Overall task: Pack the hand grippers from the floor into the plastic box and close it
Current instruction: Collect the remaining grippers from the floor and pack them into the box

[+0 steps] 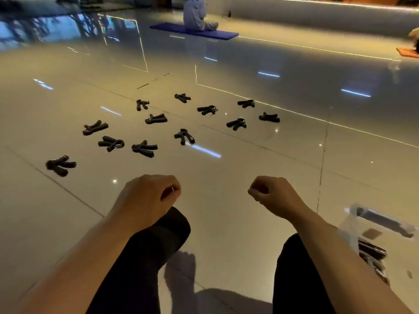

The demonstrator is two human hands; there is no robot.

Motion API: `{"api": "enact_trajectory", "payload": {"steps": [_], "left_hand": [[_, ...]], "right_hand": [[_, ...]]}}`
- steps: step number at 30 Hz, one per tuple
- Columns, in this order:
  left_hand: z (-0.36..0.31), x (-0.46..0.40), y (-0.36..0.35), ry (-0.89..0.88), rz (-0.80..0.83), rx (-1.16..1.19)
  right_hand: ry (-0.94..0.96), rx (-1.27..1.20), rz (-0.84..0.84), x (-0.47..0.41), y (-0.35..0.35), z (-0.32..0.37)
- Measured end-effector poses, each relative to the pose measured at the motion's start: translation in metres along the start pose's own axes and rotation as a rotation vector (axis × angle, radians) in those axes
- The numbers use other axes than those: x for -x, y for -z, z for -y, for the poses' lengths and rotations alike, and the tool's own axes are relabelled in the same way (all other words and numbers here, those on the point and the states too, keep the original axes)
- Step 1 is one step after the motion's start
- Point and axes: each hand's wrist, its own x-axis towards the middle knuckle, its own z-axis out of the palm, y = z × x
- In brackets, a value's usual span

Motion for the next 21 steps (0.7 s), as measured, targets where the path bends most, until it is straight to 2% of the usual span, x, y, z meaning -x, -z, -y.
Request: {"api": "enact_trajectory", "payload": {"steps": [3,5,8,14,21], "left_hand": [[0.022,0.008,0.010,0.052,0.022,-0.008],[0.033,0.010,0.017,0.073,0.026,-0.016],[0.053,0.009,0.026,0.105,0.013,-0.026],[0.100,0.009,0.043,0.222,-0.141,0.011],[0.134,-0.018,0.055,0.320,-0.294,0.184]], "right_hand": [[0.013,-0.066,0.042,-0.016,-0.032,0.019],[0.002,-0.220,0.003,-0.022,-0.045,0.037],[0.079,-0.282,-0.032,-0.035,-0.051,0.070],[0.293,-0.271,-0.001,-0.082,-0.035,0.147],[0.548,-0.179,0.044,-0.102,-0.015,0.221]]}}
